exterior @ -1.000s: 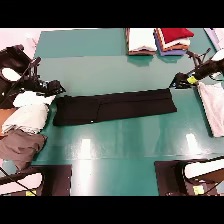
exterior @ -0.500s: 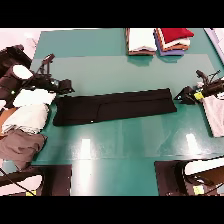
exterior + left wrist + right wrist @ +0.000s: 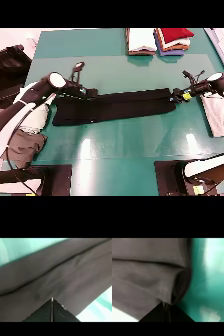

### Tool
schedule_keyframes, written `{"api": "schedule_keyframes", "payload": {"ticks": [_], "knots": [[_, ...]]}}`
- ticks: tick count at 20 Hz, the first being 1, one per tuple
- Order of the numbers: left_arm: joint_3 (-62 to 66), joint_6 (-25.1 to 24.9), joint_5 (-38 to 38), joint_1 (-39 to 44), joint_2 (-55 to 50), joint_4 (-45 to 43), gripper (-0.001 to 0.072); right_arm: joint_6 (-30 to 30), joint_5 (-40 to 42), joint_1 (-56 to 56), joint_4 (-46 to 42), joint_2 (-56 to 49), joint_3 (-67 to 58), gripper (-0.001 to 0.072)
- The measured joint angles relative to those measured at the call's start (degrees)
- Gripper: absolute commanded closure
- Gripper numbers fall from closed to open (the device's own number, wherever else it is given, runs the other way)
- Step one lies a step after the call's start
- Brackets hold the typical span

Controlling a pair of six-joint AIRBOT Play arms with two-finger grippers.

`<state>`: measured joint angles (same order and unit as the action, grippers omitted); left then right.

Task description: Fold the shirts.

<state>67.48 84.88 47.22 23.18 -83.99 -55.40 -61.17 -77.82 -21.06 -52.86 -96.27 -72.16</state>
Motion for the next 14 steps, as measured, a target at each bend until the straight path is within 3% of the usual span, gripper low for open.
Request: {"api": "schedule_keyframes", "payload": {"ticks": [4,14], "knots": [[3.6,0.4,-3.0,3.8,-5.3,1.7,0.0686,-0.3,-3.5,2.4,0.7,3.5,-7.2,0.0697],[15.0,0.6,-1.7,8.7,-18.1,2.8,0.0686,-9.7,-6.3,19.0,0.9,13.6,-25.8,0.0697]]}}
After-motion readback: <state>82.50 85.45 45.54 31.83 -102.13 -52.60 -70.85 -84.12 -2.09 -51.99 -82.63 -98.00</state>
